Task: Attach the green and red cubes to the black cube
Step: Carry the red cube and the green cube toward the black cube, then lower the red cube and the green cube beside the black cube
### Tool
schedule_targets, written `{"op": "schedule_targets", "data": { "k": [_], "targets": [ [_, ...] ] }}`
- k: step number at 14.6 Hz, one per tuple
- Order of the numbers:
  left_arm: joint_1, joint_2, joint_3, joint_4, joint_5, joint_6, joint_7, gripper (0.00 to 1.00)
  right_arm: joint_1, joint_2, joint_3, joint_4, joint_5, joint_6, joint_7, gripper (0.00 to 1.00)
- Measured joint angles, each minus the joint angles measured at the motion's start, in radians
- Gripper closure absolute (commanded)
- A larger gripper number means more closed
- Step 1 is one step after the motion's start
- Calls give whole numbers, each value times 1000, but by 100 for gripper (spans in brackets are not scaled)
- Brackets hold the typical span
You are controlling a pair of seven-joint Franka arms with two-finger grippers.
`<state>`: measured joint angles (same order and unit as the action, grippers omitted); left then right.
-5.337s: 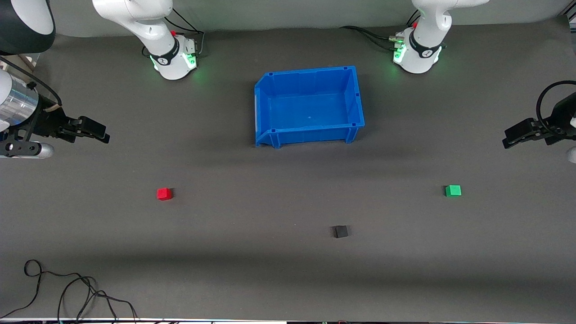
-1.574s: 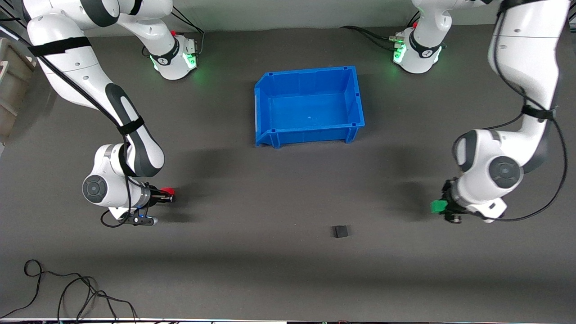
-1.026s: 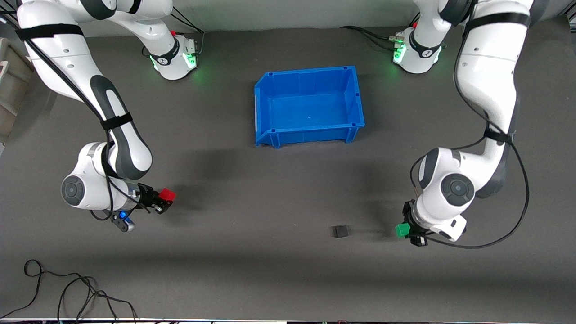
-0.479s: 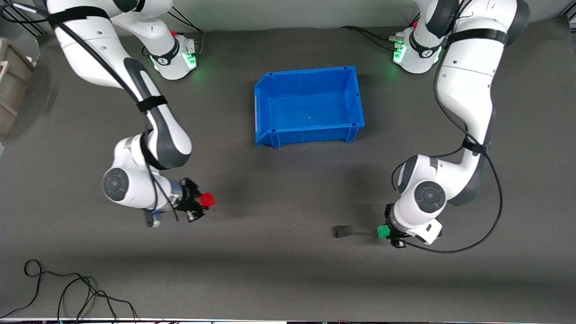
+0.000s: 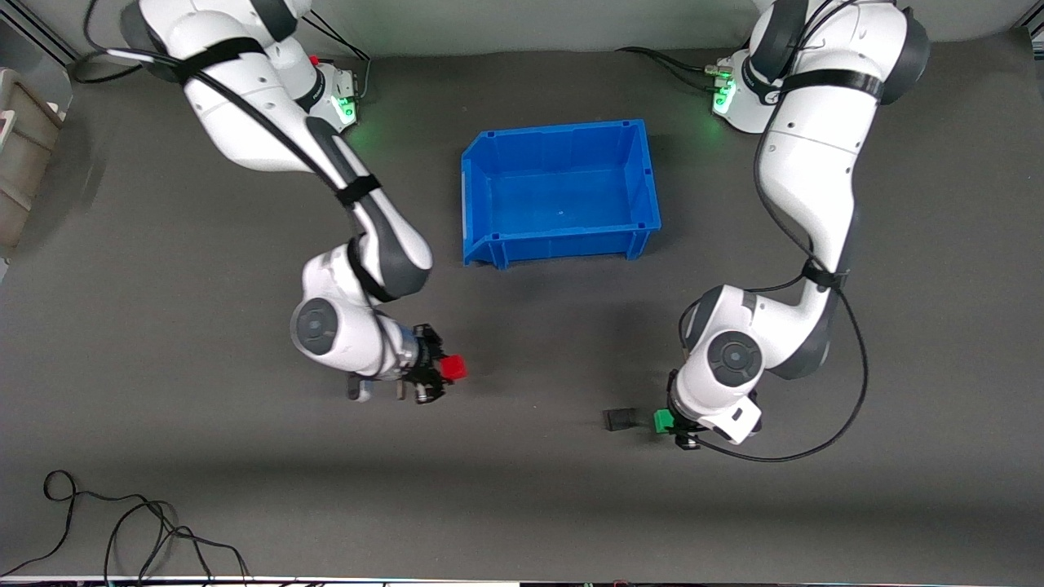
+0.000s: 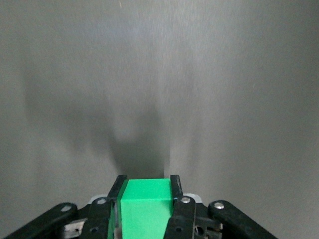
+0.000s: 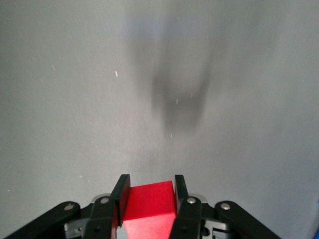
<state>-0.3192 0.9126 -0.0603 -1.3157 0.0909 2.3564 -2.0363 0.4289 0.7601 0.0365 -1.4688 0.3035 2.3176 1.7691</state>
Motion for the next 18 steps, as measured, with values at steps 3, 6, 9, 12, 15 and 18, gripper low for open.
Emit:
{"op": "schedule_targets", "data": {
  "k": [3, 6, 9, 12, 15, 18],
  "targets": [
    [-26, 20, 0, 10, 0, 15, -3, 100, 34, 55, -2, 59, -4, 19, 77, 100],
    [-40, 24, 0, 18, -1, 17, -4, 100, 55, 107, -3, 124, -56, 20, 166, 100],
    [-58, 34, -1, 20, -2, 69, -29, 100, 68, 145, -3, 165, -77, 23, 203, 100],
    [-91, 37, -10, 21, -5, 89, -49, 100, 74, 157, -3, 191, -79, 23, 235, 100],
    [-119, 37, -38, 34, -6, 90, -77, 100, 111, 159, -7, 204, -115, 23, 302, 100],
    [-150, 37, -44, 62, -14, 88, -97, 100, 146, 162, -10, 204, -173, 23, 387, 100]
  ]
}}
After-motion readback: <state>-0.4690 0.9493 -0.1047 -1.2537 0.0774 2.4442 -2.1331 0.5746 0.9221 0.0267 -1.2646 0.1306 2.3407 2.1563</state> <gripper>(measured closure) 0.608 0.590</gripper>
